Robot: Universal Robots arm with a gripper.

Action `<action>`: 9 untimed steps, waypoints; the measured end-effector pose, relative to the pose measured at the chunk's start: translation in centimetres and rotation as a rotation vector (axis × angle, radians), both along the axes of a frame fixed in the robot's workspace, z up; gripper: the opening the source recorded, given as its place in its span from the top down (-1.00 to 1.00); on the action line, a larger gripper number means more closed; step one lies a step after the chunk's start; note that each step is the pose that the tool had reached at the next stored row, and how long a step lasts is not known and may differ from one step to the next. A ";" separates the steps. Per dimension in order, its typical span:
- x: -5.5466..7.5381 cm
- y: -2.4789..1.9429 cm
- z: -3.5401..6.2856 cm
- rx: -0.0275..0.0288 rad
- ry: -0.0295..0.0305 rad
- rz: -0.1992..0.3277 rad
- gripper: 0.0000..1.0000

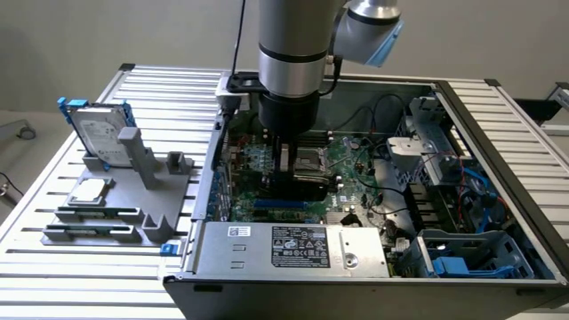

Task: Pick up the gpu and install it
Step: 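Insert the gpu into the slot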

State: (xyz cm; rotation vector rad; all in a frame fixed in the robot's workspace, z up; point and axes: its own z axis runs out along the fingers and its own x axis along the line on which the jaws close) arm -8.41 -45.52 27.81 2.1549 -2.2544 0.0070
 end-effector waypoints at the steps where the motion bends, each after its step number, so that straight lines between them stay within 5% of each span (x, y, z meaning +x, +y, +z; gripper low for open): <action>1: 0.0 0.00 0.00 0.0001 0.0000 0.000 0.47; 9: 0.0 -0.03 -0.07 0.0003 0.0000 0.018 0.47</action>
